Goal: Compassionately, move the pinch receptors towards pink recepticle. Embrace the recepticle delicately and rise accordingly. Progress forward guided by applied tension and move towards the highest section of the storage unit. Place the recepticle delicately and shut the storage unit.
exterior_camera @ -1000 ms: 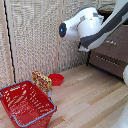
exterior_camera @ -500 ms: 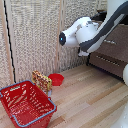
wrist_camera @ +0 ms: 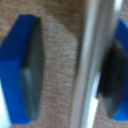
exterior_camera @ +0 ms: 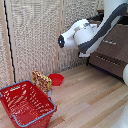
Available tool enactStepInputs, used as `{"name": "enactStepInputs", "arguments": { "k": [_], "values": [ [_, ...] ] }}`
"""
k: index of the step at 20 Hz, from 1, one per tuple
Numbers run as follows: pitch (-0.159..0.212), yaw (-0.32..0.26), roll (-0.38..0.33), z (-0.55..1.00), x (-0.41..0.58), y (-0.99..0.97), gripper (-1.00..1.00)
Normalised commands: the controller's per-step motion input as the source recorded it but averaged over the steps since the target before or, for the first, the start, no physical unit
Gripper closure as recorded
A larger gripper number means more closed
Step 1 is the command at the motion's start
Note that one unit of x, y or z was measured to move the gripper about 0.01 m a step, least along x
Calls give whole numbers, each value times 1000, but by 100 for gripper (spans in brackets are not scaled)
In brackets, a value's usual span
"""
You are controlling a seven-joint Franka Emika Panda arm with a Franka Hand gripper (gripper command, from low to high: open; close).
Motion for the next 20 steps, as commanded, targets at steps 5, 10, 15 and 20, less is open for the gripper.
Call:
{"name": "enactStepInputs", "arguments": {
  "k": [5, 10, 15, 20],
  "values": [
    [87, -73, -155, 529, 0, -430, 100],
    [64, -18, -146, 465, 0, -684, 100],
    [18, 0, -110, 426, 3, -814, 100],
    [3, 0, -37, 267, 0, -983, 100]
  ]
}}
